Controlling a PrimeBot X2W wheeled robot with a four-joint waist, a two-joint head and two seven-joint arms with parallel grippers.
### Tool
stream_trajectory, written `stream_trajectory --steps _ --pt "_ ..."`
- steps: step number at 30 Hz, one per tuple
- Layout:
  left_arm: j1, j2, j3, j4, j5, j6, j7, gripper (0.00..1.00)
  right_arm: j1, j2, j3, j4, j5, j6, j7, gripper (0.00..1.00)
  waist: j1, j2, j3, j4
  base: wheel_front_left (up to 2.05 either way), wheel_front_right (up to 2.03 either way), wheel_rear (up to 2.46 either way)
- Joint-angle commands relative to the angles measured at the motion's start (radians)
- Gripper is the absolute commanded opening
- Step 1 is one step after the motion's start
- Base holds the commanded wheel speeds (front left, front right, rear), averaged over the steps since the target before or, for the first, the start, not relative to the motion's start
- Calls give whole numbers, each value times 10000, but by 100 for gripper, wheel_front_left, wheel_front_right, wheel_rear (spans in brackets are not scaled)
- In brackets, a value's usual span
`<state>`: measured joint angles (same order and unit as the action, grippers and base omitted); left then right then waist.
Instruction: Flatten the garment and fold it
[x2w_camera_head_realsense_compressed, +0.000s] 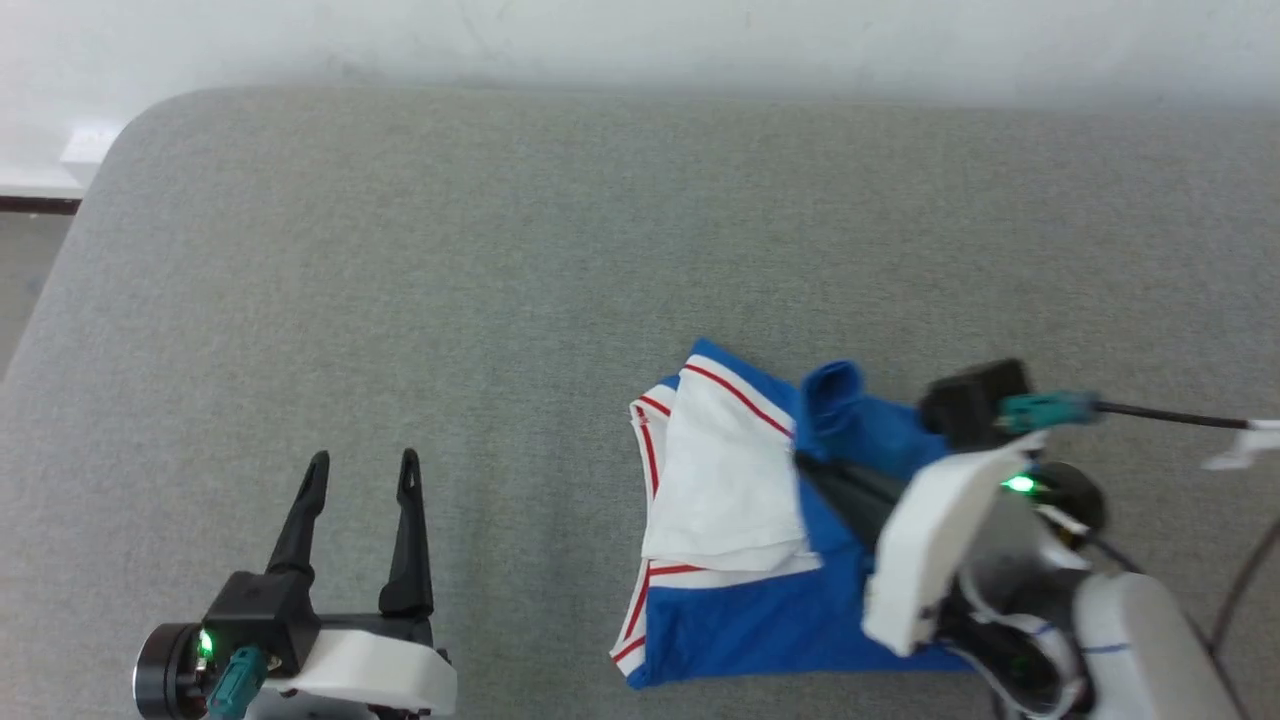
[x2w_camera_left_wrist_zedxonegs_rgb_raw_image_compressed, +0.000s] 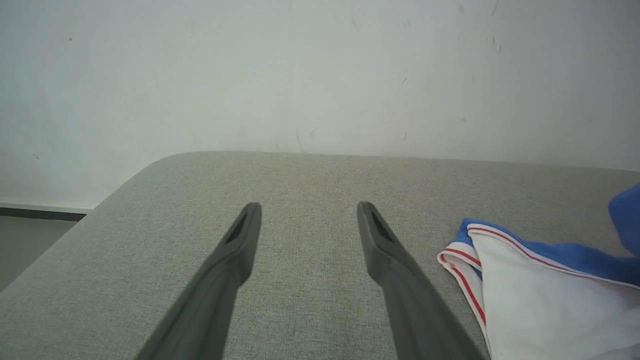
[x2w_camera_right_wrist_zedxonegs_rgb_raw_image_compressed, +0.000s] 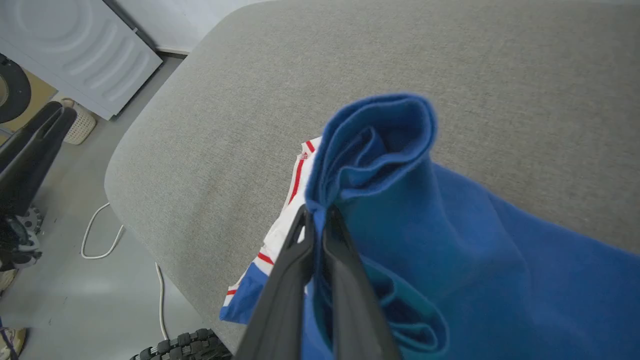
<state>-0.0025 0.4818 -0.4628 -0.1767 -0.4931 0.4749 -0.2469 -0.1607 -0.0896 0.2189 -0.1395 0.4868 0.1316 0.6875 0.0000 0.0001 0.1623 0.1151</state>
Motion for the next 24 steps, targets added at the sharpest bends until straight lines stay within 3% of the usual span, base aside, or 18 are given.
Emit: stream_trajectory --steps 1,11,20,22,24 --pt "-79 -45 -28 52 -2 -44 -24 100 -282 134 242 192 44 -9 -51 0 0 -1 67 95 0 0 0" --pt "-257 -335 -171 298 -88 -161 -46 100 -1209 387 1336 2428 -507 -9 -1143 0 0 -1 320 313 0 0 0" --pt "-836 -782 -588 963 -126 -615 -57 100 -2052 392 1664 5726 -822 -9 -2384 2 0 -1 358 797 0 0 0" --pt "-919 -831 -644 1113 -145 -689 -57 100 -2240 392 1685 6313 -916 -9 -2544 100 0 -1 322 857 0 0 0" --pt "-954 -842 -656 1223 -169 -729 -59 100 -2416 393 1840 6570 -689 -9 -2754 100 0 -1 282 859 0 0 0"
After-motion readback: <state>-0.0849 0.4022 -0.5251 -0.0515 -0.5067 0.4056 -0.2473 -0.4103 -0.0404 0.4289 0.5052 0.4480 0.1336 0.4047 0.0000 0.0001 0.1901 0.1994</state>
